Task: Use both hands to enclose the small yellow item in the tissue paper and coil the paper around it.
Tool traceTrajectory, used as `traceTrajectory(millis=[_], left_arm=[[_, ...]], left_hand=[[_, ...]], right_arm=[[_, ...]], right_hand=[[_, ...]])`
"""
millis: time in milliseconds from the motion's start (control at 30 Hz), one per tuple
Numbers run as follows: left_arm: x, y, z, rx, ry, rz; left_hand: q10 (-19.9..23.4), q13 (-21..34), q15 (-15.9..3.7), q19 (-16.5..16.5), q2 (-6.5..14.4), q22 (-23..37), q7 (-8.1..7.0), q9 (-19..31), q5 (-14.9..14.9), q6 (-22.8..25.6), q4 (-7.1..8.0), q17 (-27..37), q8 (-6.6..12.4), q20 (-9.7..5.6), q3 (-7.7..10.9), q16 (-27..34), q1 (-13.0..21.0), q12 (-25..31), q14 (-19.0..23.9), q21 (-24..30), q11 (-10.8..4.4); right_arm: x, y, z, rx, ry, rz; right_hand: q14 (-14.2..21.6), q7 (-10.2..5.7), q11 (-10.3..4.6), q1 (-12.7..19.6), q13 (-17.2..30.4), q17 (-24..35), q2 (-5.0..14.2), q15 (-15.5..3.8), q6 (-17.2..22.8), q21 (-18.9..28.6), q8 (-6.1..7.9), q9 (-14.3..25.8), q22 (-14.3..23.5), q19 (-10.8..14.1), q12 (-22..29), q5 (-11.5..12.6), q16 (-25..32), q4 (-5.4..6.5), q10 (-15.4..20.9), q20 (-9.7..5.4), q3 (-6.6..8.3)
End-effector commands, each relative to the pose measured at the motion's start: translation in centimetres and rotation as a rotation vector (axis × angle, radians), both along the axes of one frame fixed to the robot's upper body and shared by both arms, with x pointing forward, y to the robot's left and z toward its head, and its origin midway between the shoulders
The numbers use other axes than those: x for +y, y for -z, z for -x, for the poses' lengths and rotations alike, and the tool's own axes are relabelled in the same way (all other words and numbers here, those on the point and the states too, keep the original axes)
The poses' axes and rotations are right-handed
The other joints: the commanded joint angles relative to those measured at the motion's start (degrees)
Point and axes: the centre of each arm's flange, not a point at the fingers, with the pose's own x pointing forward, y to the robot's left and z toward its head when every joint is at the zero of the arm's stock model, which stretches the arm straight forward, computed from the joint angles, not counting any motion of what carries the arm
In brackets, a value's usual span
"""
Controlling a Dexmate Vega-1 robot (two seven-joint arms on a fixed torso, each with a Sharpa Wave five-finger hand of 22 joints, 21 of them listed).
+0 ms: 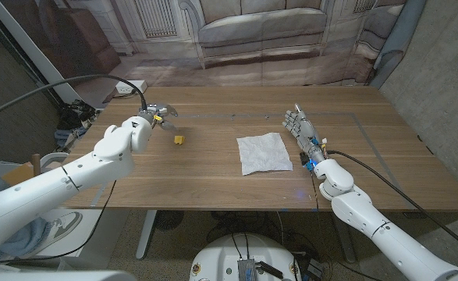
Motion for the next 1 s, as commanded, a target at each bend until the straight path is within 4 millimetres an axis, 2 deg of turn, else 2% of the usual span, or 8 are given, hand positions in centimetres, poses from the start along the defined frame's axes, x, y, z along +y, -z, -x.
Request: traceTrajectory(millis=[33, 333, 433, 500, 667, 1000], left_arm=[[-0.9, 1.2, -1.1, 0.048, 0.024, -0.013], [-1.4, 2.3, -2.1, 0.075, 0.016, -0.012], [-1.2, 2.6, -2.3, 0.073, 0.004, -0.002], [-1.1, 2.8, -2.4, 0.079, 0.000, 0.009], [-0.7, 3.3, -2.8, 0.092, -0.006, 0.027], [-0.6, 4.1, -3.1, 0.097, -0.001, 0.060]], left_hand=[[0.92, 0.24, -3.13, 0.35, 0.35, -0.06, 0.54, 0.13, -0.37, 1.70, 0.19, 0.09, 0.54, -0.55, 0.33, -0.07, 0.11, -0.07, 0.69, -0.15, -0.22], [2.33, 0.27, -3.30, 0.67, 0.62, -0.12, 0.84, 0.24, -0.71, 4.12, 0.46, 0.11, 1.28, -0.78, 0.40, 0.11, 0.23, 0.17, 1.63, -0.37, -0.11], [2.40, 0.28, -3.32, 0.69, 0.71, -0.13, 0.67, 0.26, -0.81, 3.58, 0.53, 0.12, 1.00, -0.76, 0.44, 0.06, 0.28, 0.10, 1.65, -0.46, -0.34], [2.16, 0.29, -3.16, 0.69, 0.93, -0.13, 0.78, 0.27, -0.90, 2.96, 0.64, 0.15, 0.66, -0.70, 0.51, 0.02, 0.31, -0.09, 1.68, -0.55, 0.56], [2.61, 0.30, -3.15, 0.94, 1.25, -0.12, 0.86, 0.28, -1.04, 2.08, 0.73, 0.17, 0.20, -0.80, 0.66, 0.13, 0.44, -0.05, 2.18, -0.59, 0.03], [2.85, 0.30, -3.15, 1.16, 1.56, -0.12, 1.01, 0.29, -1.25, 1.84, 0.76, 0.16, -0.04, -0.98, 0.85, 0.15, 0.71, -0.13, 2.59, -0.68, 0.23]], right_arm=[[0.3, 0.3, -0.1, 0.012, -0.006, 0.004], [0.4, 0.6, -0.3, 0.026, -0.003, -0.001], [0.4, 0.7, -0.4, 0.032, -0.005, 0.001], [0.5, 0.7, -0.5, 0.034, -0.006, 0.003], [0.6, 0.6, -0.7, 0.038, -0.006, 0.007], [0.9, 0.5, -0.8, 0.040, -0.009, 0.008]], right_hand=[[0.00, -0.21, -0.09, 0.63, 0.27, 0.35, 0.32, -0.02, 0.27, 0.35, 0.24, 0.11, 0.25, 0.02, 0.31, -0.13, 0.37, -0.17, -0.14, -0.10, 0.05], [0.11, -0.29, -0.12, 0.62, 0.27, 0.35, 0.33, 0.07, 0.31, 0.37, 0.25, 0.11, 0.25, 0.06, 0.33, -0.17, 0.41, -0.21, -0.12, -0.07, 0.03], [0.11, -0.24, -0.14, 0.61, 0.27, 0.35, 0.34, 0.06, 0.35, 0.37, 0.26, 0.11, 0.25, 0.06, 0.32, -0.18, 0.41, -0.23, -0.14, -0.05, 0.03], [0.10, -0.28, -0.10, 0.61, 0.27, 0.35, 0.35, 0.05, 0.36, 0.38, 0.27, 0.11, 0.25, 0.09, 0.33, -0.19, 0.40, -0.24, -0.12, -0.06, 0.02], [0.11, -0.32, -0.10, 0.62, 0.27, 0.35, 0.38, 0.03, 0.41, 0.39, 0.28, 0.11, 0.25, 0.11, 0.34, -0.21, 0.40, -0.28, -0.10, -0.05, 0.03], [0.15, -0.23, -0.18, 0.58, 0.27, 0.36, 0.39, 0.07, 0.41, 0.39, 0.27, 0.12, 0.25, 0.12, 0.37, -0.25, 0.40, -0.34, -0.07, -0.05, 0.00]])
